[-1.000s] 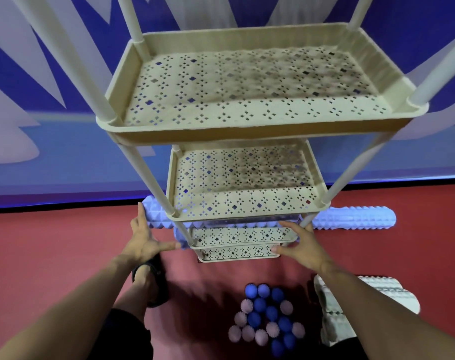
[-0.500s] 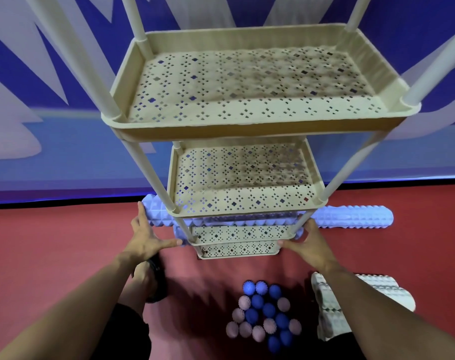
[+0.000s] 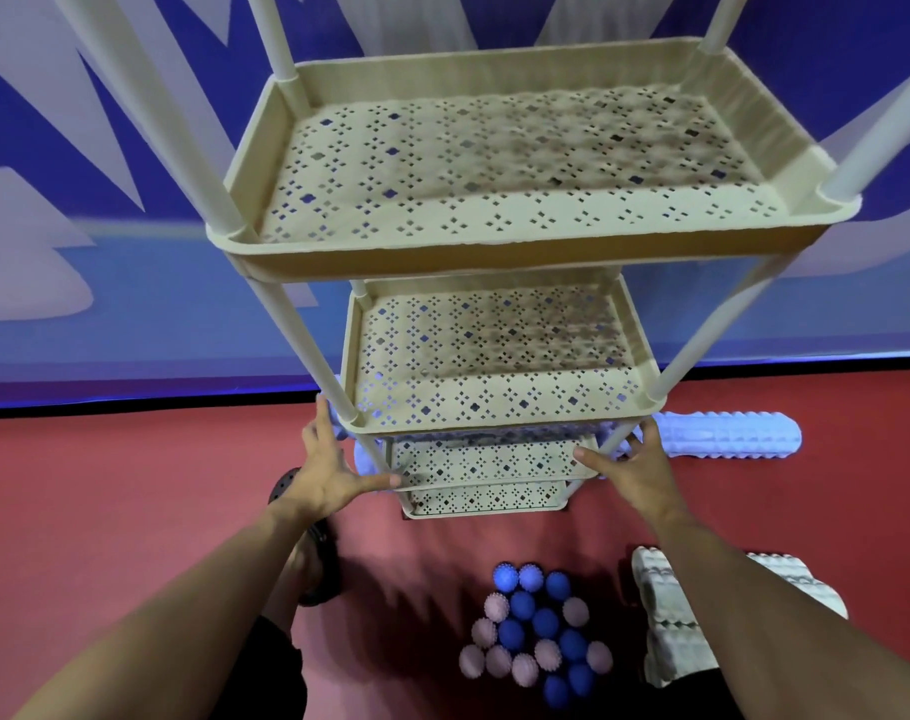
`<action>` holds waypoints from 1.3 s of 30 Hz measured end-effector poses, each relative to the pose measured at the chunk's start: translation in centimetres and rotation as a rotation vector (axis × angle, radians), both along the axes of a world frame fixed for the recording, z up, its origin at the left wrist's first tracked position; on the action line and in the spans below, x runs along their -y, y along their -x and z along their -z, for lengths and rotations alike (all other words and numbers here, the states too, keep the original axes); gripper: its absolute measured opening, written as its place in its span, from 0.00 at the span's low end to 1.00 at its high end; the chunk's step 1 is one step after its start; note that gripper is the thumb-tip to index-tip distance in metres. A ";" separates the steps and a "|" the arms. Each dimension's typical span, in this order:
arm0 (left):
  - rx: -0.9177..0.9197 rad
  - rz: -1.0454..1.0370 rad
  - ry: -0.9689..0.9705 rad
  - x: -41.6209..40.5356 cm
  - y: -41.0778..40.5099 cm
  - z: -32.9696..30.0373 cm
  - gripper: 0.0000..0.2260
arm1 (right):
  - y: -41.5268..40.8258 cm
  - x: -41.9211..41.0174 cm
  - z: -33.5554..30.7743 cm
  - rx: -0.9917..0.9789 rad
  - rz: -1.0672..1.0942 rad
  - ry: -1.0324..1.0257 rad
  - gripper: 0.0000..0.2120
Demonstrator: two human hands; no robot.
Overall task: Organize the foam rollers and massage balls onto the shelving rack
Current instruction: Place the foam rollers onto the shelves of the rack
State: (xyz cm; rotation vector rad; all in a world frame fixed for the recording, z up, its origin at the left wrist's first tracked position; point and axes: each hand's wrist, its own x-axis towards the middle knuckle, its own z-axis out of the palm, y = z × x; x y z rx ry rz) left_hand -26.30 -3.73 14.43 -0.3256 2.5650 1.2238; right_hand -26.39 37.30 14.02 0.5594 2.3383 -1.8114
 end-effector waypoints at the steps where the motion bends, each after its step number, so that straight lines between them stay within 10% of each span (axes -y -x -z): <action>1: 0.027 0.049 -0.020 -0.4 0.6 0.5 0.50 | 0.0 -0.2 0.1 0.002 -0.006 -0.001 0.41; 4: 0.119 0.143 -0.056 0.1 2.9 5.5 0.23 | 0.3 0.1 0.3 -0.019 -0.041 -0.049 0.41; 7: 0.097 0.184 -0.046 0.1 2.5 6.0 0.29 | 0.4 1.2 0.0 -0.045 -0.070 -0.073 0.37; 12: 0.091 -0.037 0.022 -1.8 -1.8 0.8 0.68 | -0.2 0.5 0.4 -0.042 -0.111 -0.138 0.33; 18: 0.491 0.152 0.162 -7.2 -6.8 2.4 0.48 | -2.5 -1.6 -0.3 0.104 -0.178 -0.280 0.51; 29: 0.130 0.590 0.230 -29.9 -4.3 4.6 0.25 | -2.7 -8.4 -1.1 0.246 -0.297 -0.865 0.33; 39: -0.030 0.865 0.461 -44.6 6.1 15.7 0.34 | -2.1 -16.4 -2.2 0.270 -0.162 -0.827 0.36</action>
